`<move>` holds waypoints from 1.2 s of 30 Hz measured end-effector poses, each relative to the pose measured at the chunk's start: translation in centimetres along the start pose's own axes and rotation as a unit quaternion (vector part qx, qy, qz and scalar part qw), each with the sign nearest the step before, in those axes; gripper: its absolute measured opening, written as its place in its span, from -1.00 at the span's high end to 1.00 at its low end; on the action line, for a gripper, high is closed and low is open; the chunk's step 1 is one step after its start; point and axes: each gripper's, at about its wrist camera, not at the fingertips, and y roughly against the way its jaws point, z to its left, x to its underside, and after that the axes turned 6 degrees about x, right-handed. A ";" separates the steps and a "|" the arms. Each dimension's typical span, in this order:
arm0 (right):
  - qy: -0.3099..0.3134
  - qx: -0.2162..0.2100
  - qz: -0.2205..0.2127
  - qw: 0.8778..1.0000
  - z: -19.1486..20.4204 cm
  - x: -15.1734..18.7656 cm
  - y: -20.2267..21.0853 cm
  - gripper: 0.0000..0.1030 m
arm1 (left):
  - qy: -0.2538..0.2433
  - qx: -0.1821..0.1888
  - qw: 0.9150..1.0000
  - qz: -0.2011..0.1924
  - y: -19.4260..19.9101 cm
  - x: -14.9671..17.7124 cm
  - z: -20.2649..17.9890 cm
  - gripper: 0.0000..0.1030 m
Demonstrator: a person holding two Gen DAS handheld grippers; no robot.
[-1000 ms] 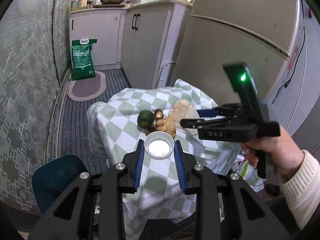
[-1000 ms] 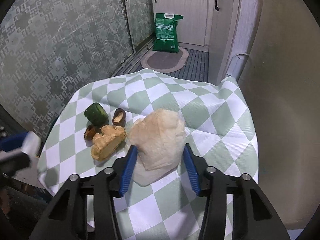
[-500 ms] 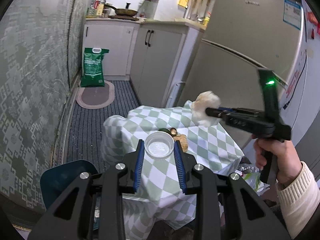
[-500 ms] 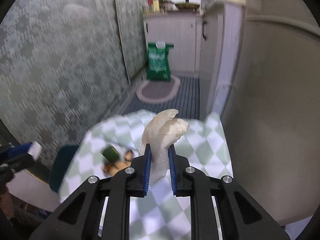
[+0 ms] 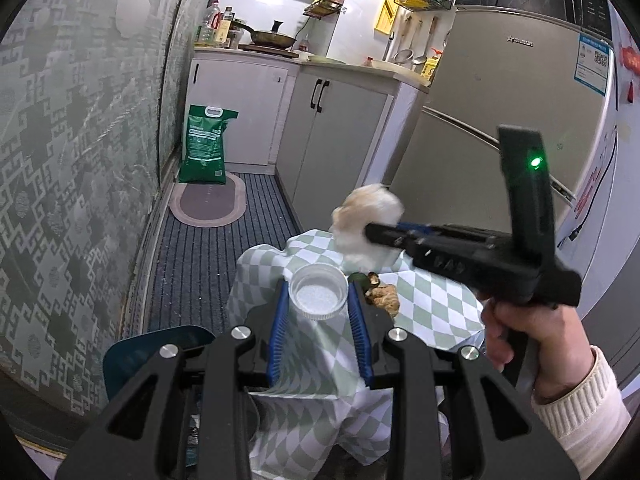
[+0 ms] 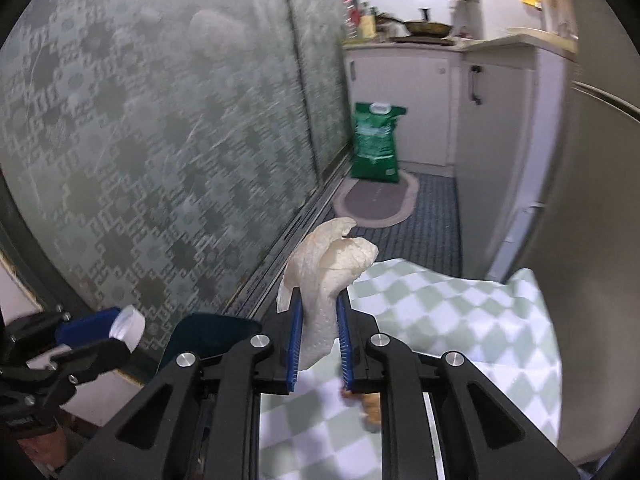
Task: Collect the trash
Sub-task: 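Lift the white cup with left tool while right tool grasps the paper bag, then drop the white cup into the teal bin with left tool while right tool drops the paper bag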
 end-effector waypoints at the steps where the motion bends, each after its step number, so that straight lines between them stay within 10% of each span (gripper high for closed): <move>1: 0.005 -0.002 0.004 1.000 0.5 0.1 -0.3 0.68 | 0.002 -0.004 1.000 -0.001 0.2 0.1 0.4 0.38; 21: 0.104 -0.094 0.143 0.980 15.5 4.1 -10.6 0.68 | 0.046 -0.082 0.995 -0.029 5.9 0.2 7.3 0.38; 23: 0.112 -0.096 0.160 0.976 16.7 4.6 -11.6 0.64 | 0.047 -0.084 0.995 -0.027 6.0 0.3 7.6 0.38; 26: 0.116 -0.106 0.185 0.970 17.7 5.4 -12.7 0.04 | 0.049 -0.089 0.995 -0.024 6.2 0.6 8.1 0.38; 36: 0.103 -0.107 0.171 0.974 17.2 4.4 -12.5 0.04 | 0.061 -0.104 0.993 -0.012 6.5 1.1 9.5 0.38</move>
